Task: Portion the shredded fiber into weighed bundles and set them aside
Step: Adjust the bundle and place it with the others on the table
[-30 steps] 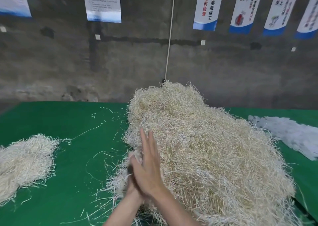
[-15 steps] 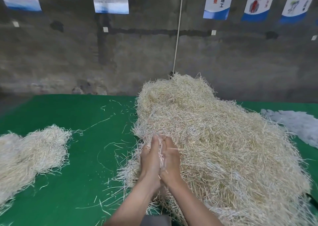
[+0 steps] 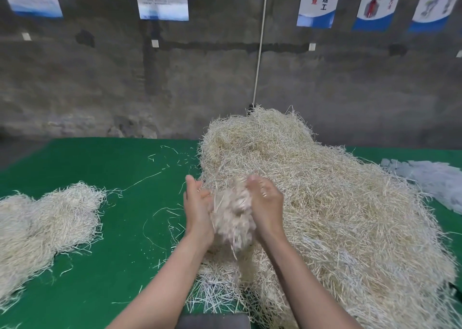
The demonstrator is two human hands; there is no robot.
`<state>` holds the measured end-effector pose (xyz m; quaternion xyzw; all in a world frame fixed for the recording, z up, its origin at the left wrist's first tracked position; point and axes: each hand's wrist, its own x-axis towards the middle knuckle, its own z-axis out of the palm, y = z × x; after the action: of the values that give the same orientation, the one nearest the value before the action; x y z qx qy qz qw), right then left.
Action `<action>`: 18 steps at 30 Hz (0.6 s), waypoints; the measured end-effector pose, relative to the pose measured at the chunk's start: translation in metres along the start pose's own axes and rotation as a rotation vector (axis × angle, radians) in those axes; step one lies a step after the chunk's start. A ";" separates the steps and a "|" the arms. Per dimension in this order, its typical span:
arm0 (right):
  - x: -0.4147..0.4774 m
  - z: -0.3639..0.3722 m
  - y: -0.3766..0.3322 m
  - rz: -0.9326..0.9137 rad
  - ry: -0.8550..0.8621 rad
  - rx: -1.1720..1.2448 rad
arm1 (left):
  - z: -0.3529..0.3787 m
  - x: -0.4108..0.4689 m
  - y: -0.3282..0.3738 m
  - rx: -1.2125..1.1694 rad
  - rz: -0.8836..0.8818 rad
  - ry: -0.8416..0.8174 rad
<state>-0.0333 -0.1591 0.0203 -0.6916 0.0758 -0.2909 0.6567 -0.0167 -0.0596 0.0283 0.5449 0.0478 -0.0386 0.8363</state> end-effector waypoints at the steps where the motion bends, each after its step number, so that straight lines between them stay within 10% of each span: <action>1: 0.008 -0.003 0.001 0.013 0.059 0.024 | -0.004 0.004 -0.004 -0.002 -0.035 -0.033; 5: 0.011 -0.003 0.009 -0.189 -0.059 -0.213 | 0.002 0.003 -0.005 -0.049 -0.366 -0.220; 9: -0.028 0.017 0.033 -0.561 -0.198 -0.503 | 0.007 0.027 -0.004 -0.130 -0.287 0.022; 14: 0.012 0.002 0.021 -0.347 0.080 -0.431 | 0.019 0.006 -0.027 0.131 -0.163 -0.030; 18: -0.016 0.021 0.035 -0.470 -0.105 -0.465 | 0.016 0.017 -0.020 0.016 -0.143 0.002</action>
<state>-0.0263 -0.1379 -0.0176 -0.8356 -0.0556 -0.3733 0.3992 -0.0015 -0.0823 0.0148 0.5466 0.0873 -0.0981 0.8270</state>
